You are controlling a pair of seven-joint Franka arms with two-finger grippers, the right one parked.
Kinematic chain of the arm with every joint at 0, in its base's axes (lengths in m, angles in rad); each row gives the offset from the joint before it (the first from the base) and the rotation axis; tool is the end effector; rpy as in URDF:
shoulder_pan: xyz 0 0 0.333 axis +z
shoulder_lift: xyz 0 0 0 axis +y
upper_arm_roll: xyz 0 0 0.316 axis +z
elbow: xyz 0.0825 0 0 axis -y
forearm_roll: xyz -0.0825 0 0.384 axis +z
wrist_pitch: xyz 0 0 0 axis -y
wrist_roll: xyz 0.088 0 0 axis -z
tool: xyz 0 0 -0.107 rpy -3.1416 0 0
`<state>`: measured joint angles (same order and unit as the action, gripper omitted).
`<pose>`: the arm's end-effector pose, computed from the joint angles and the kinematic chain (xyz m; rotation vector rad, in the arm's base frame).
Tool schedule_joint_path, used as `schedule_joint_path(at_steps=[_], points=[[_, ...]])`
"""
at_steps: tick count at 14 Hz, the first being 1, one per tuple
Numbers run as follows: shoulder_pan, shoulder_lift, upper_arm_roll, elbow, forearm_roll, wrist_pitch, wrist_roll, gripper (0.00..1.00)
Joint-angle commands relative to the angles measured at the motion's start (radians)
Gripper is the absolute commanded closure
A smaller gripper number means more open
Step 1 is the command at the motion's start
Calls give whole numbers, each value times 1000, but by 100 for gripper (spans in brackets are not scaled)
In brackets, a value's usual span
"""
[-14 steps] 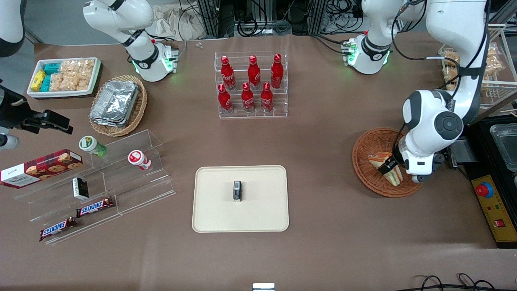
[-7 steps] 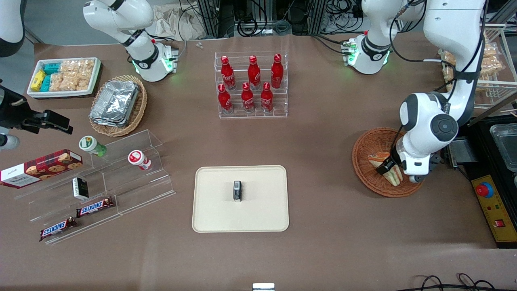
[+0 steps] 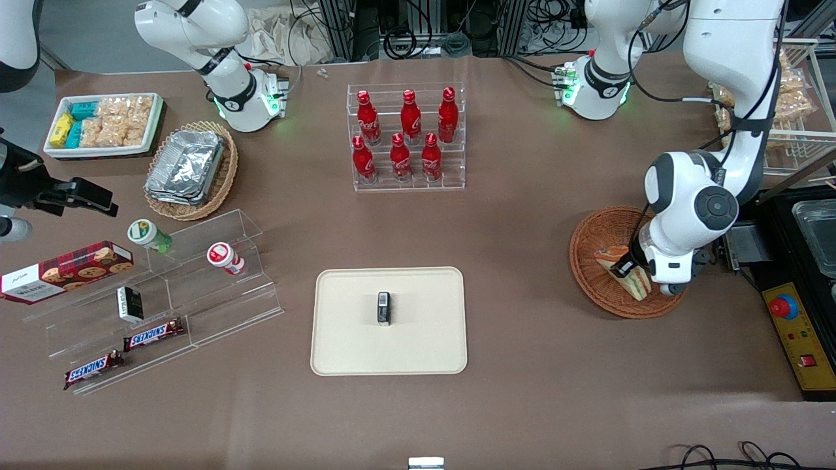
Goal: Place sandwich from basket to tray
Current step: 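Lower the open left gripper around the wrapped sandwich and close it, then lift the sandwich and carry it over the cream tray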
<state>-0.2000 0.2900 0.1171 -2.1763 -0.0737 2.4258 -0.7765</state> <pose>0.5557 -0.0465 0.2547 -2.9221 -1.1434 0.0628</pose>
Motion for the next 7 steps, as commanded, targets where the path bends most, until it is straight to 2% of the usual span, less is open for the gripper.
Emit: schedule_joint_path(at_steps=[1,7], points=[[-1,-3,0,-11,-14,22,5,100],[1,-34,7,10,-9,1,75,100]])
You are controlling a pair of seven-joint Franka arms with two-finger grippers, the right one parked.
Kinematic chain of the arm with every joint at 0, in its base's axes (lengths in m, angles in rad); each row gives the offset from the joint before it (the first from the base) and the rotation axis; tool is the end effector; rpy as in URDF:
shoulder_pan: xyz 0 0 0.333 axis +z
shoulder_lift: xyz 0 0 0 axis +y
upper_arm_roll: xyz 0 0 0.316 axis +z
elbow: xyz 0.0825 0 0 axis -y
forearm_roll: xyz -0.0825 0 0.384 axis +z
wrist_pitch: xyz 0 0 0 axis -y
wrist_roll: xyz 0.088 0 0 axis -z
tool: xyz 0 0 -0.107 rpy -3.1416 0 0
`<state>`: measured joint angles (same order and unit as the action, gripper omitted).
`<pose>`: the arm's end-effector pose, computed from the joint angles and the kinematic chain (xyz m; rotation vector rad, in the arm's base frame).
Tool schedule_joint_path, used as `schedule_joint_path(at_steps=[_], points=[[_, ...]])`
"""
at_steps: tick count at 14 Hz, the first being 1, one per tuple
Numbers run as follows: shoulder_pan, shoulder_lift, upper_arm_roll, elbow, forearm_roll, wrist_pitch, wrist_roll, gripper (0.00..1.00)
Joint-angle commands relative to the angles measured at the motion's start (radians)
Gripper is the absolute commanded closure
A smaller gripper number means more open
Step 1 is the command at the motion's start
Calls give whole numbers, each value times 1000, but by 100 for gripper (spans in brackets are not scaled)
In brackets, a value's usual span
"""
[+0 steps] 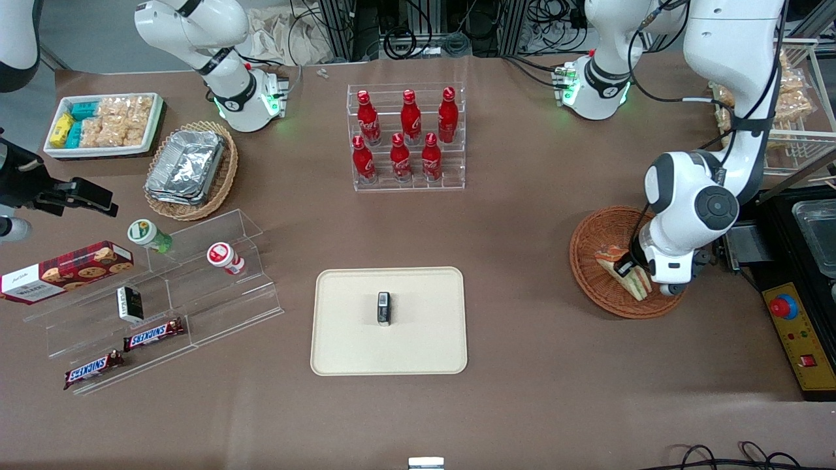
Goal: Place sandwich from basket to tray
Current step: 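Lift the sandwich and carry it over the cream tray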
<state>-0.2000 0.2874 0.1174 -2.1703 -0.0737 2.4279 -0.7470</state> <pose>0.5582 -0.0467 0.2586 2.9398 1.1006 -0.0478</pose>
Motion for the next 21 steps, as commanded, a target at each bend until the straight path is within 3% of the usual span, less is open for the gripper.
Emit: schedule_joint_path(at_steps=[1,3,7,9,11,14,17,21], points=[[1,-52,10,17,-9,-38,69,100],[2,-103,13,87,2,-200,109,99],[2,-111,33,379,14,-553,233,94],[1,-105,30,530,90,-704,319,94],[-6,-99,24,671,103,-827,389,94],[-57,-77,-27,796,98,-911,410,92],[-105,-41,-132,805,95,-906,378,92],[-179,131,-290,906,98,-862,133,90]])
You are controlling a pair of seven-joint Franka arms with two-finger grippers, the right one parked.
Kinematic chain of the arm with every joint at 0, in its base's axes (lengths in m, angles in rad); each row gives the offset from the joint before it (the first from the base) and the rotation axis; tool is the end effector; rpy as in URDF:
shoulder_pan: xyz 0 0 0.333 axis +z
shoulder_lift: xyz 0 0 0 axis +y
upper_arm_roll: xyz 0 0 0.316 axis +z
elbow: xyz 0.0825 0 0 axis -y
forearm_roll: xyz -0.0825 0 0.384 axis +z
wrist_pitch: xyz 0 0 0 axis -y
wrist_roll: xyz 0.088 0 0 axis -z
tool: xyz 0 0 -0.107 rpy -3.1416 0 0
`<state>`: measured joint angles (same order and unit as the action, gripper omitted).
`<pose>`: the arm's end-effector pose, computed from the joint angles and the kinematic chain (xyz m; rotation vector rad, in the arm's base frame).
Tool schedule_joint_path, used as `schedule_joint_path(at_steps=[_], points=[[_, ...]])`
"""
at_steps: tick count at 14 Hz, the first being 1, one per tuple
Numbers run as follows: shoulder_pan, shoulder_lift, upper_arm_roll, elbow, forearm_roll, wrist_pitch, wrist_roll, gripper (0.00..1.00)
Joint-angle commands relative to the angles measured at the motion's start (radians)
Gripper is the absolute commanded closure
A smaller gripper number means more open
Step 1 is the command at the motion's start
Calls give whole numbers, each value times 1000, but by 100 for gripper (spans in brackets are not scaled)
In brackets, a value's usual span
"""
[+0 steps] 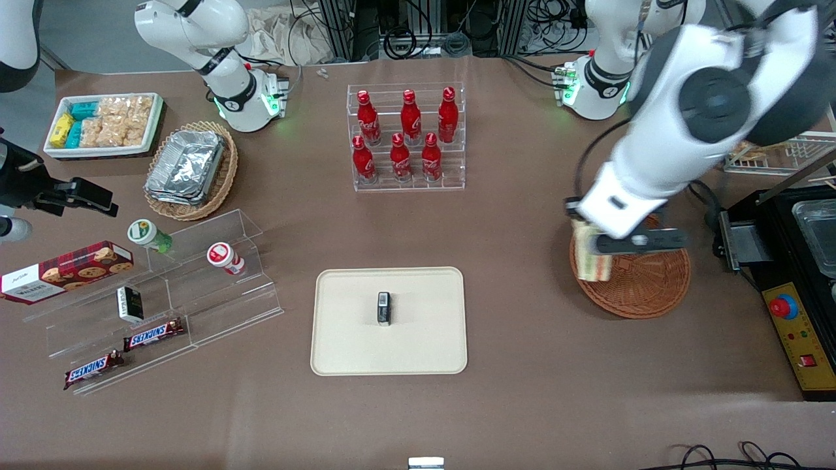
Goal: Place sandwich from basket to tray
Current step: 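Lift the sandwich and carry it over the cream tray, then lower the sandwich onto the tray beside the black box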
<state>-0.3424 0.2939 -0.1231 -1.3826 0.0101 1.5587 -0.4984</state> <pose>0.5730 -0.2748 0.5376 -3.1053 -0.0553 0.1778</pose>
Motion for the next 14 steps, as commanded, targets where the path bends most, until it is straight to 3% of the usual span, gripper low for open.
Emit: schedule_joint_path(at_steps=[1,4,9,11,14], points=[[-71,184,-64,157,18,55,-196,90],[-179,336,-63,229,24,212,-258,91],[-220,484,-61,224,30,426,-244,87],[-227,530,-62,221,105,481,-244,86],[-228,551,-63,217,117,486,-238,86]])
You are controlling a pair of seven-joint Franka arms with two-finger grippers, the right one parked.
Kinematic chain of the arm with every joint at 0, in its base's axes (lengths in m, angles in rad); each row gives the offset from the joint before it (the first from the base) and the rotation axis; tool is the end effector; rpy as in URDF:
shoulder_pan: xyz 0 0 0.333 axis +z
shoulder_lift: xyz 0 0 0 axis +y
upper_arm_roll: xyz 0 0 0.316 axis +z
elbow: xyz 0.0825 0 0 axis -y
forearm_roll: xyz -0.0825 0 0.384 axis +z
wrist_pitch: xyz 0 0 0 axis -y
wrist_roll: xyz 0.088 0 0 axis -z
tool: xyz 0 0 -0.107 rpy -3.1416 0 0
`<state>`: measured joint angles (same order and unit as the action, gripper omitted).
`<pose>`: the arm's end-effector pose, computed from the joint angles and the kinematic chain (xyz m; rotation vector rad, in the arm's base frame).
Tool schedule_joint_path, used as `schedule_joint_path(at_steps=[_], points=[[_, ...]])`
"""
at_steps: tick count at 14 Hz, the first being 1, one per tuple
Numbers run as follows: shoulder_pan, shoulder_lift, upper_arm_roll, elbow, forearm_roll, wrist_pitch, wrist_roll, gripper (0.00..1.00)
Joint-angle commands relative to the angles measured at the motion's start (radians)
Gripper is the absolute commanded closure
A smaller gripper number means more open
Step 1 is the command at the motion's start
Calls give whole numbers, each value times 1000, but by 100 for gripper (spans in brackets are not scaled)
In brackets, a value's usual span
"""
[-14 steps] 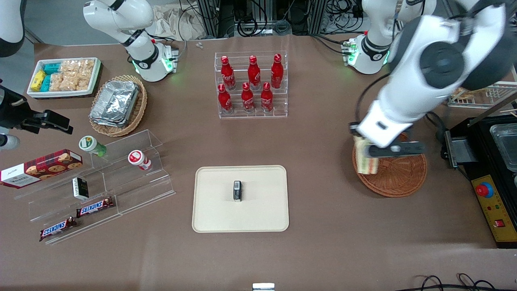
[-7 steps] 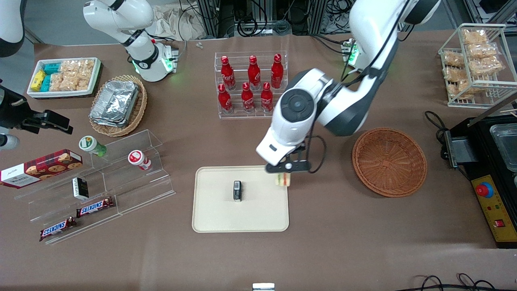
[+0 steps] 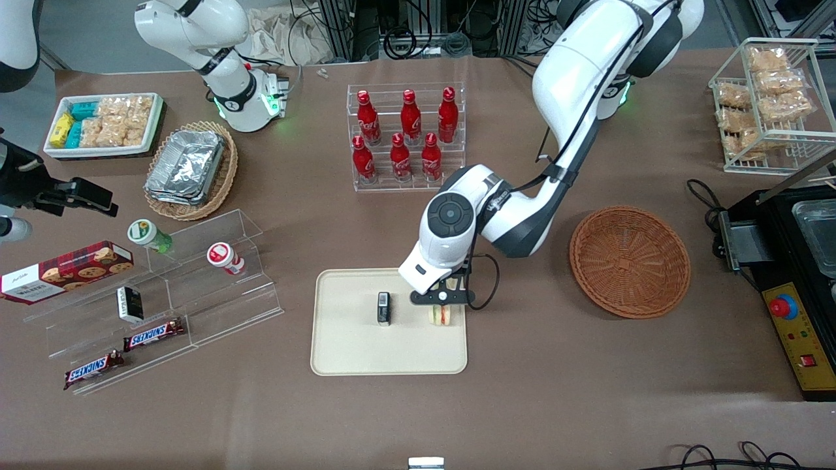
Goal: Place sandwich from basket to tray
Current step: 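Lower the sandwich onto the tray beside the black box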
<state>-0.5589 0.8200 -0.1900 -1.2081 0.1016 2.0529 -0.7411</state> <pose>0.5861 -0.4829 0.2947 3.0814 0.0133 -0.0053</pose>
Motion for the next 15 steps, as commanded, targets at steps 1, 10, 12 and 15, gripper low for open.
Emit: schedule_joint_path(at_steps=[1,10,12,15], points=[[-15,39,4,38,33,6,8,86],[-12,97,7,30,38,82,12,86],[-12,96,9,28,40,105,14,86],[-4,90,14,30,43,107,55,86]])
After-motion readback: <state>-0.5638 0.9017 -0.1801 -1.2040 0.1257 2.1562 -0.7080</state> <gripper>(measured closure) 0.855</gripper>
